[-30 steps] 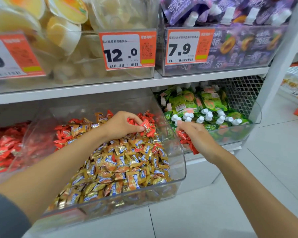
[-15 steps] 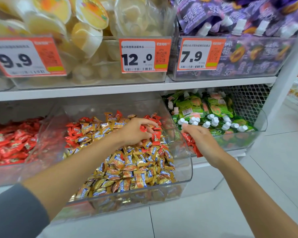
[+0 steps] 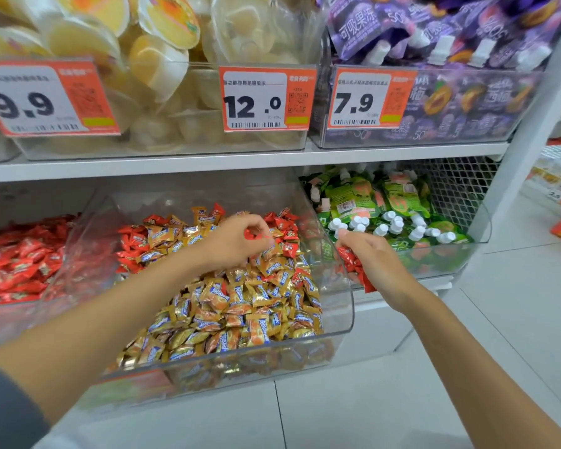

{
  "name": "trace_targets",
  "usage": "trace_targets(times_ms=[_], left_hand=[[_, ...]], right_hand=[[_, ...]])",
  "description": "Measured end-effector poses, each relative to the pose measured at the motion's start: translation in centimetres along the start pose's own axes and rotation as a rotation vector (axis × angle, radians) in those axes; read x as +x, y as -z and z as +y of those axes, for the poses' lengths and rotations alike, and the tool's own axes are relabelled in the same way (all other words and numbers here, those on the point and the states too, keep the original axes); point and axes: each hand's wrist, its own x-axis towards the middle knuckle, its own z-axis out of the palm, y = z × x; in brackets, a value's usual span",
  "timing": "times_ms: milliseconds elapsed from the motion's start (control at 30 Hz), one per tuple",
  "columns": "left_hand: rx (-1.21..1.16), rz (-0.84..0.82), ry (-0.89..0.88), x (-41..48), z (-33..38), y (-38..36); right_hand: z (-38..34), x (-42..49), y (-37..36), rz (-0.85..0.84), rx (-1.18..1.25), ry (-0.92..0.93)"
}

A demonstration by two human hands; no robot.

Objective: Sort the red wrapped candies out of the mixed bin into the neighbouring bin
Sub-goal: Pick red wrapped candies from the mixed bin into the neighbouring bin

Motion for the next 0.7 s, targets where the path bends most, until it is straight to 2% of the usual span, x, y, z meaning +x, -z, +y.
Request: trace_targets(times_ms=[100, 200, 433, 600, 700], left_hand=[[-0.023, -0.042, 0.088, -1.6, -0.5, 3.0], [0.103, -0.091, 0.091, -3.4, -1.3, 4.7], [0.284, -0.292, 0.135, -5.0, -3.2, 4.1], [0.328, -0.396, 0.205, -4.5, -2.9, 5.2], [0.264, -0.378, 0.180, -5.0, -3.2, 5.3]], right_hand=[[0.2, -0.1, 0.0, 0.003, -0.004, -0.002], [0.0, -0.2, -0.1, 0.004, 0.001, 0.000], [0.1, -0.3, -0.3, 0.037, -0.023, -0.004], [0.4, -0.5, -0.4, 0.036, 0.009, -0.012], [0.7, -0.9, -0.4, 0.037, 0.001, -0.025]])
